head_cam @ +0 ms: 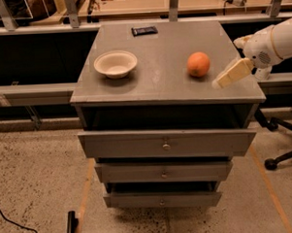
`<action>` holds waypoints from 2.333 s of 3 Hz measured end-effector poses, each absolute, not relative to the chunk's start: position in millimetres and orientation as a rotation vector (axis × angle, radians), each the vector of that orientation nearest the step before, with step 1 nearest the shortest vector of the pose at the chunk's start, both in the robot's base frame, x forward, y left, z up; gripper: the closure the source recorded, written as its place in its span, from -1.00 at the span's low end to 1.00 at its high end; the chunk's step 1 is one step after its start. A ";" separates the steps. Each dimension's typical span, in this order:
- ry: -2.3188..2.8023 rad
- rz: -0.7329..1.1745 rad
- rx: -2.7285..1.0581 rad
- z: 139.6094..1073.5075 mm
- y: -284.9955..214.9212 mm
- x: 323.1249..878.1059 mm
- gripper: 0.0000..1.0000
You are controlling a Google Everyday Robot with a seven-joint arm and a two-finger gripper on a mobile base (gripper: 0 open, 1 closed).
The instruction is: Move orange near rxbar blueberry
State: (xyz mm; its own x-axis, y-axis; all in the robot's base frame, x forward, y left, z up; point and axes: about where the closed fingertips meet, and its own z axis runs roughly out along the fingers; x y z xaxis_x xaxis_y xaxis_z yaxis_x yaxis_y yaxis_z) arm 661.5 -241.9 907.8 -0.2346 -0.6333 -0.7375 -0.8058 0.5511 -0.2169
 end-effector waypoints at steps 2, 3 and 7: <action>1.969 0.319 -1.092 884.5 -219.1 705.8 -1.00; 1.956 0.369 -1.047 872.3 -212.5 724.5 -1.00; 1.812 0.493 -0.967 870.9 -163.6 777.6 0.45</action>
Offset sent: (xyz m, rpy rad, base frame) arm 0.0715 0.0298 -0.0301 0.1197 0.0218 -0.0725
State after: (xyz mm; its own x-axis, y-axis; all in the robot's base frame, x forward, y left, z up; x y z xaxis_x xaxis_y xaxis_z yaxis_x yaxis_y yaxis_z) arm 777.6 -163.6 870.9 -0.1977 -0.3945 -0.8974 -0.7951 0.6000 -0.0887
